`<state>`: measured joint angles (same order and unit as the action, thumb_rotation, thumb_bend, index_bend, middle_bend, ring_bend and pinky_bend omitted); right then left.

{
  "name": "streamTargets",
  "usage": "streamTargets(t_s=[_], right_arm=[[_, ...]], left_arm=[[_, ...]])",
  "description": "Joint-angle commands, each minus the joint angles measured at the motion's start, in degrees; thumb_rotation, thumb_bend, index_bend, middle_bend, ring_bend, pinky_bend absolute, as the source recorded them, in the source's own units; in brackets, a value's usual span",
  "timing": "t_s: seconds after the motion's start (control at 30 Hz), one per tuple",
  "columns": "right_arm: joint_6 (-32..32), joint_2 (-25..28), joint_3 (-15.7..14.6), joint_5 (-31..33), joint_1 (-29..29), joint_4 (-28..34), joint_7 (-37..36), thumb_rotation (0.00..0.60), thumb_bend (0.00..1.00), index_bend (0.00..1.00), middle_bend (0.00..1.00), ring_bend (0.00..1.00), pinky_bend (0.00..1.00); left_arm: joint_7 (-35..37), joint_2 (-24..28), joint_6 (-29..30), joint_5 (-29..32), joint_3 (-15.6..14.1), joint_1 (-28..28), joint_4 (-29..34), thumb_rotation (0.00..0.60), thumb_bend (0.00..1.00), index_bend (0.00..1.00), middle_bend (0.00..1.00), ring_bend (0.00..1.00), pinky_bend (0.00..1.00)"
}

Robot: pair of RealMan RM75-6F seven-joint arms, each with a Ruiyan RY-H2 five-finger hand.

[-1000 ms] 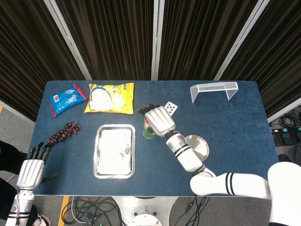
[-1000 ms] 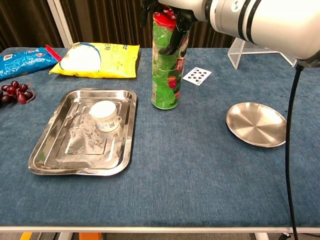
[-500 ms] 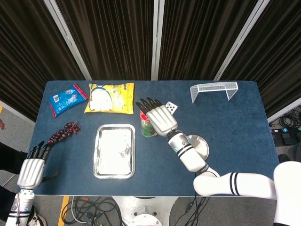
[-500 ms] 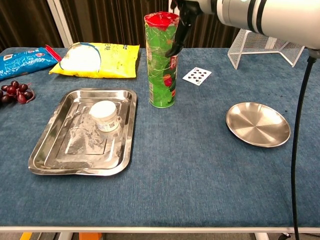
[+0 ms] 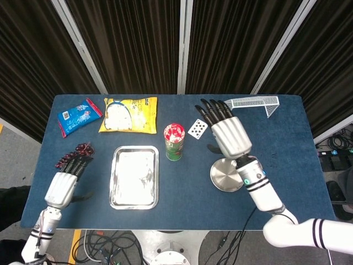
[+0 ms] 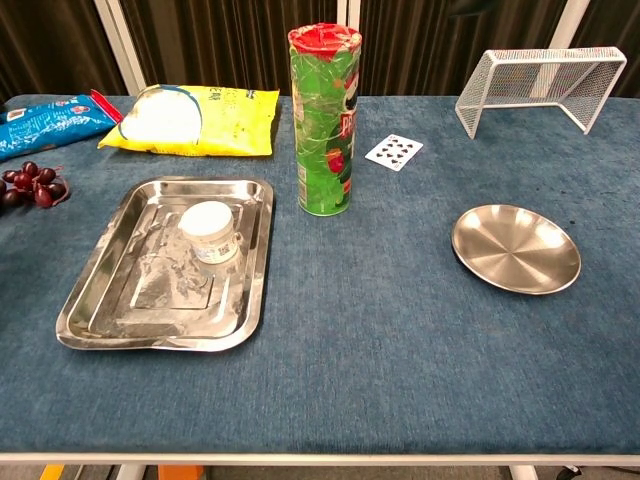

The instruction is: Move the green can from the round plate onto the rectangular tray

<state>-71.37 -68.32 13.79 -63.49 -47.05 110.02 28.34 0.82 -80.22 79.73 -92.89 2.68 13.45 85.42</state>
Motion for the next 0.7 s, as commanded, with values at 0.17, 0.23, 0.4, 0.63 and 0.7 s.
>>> streamTargets(t_s=[0.17, 0.23, 0.4, 0.63, 0.7], right_arm=[[-10.7, 8.7, -6.8, -11.7, 13.1, 2.4, -9.9, 0.600, 0.04, 0.00, 0.00, 0.00, 0.08], [-13.3, 9.9, -8.1, -14.2, 16.1, 1.8, -12.5, 0.600, 0.04, 0.00, 0.00, 0.00, 0.08], [-16.9, 10.3, -10.8, -18.7, 21.5, -1.4, -16.6, 0.600, 0.04, 0.00, 0.00, 0.00, 0.07], [-18.8, 10.6, -10.4, -19.7, 25.3, -4.8, -21.5, 0.600, 0.04, 0.00, 0.00, 0.00, 0.07], [-19.2, 10.7, -10.1, -19.9, 26.1, -5.3, -22.4, 0.600, 0.04, 0.00, 0.00, 0.00, 0.07]], left_arm=[[-0.2, -2.1, -6.5, -0.3, 2.2, 6.3, 0.4, 0.600, 0.00, 0.10, 0.10, 0.03, 0.13], [0.5, -2.6, -9.3, 1.2, 2.9, 8.1, 0.3, 0.600, 0.00, 0.10, 0.09, 0.03, 0.14], [-1.4, -4.1, -16.3, 4.1, 4.1, 12.7, -0.4, 0.600, 0.00, 0.10, 0.09, 0.03, 0.17], [-6.2, -6.5, -24.1, 7.5, 5.3, 18.7, -1.5, 0.600, 0.00, 0.13, 0.11, 0.06, 0.21], [-7.0, -7.4, -25.0, 7.9, 5.5, 19.8, -2.3, 0.600, 0.01, 0.15, 0.12, 0.07, 0.22]])
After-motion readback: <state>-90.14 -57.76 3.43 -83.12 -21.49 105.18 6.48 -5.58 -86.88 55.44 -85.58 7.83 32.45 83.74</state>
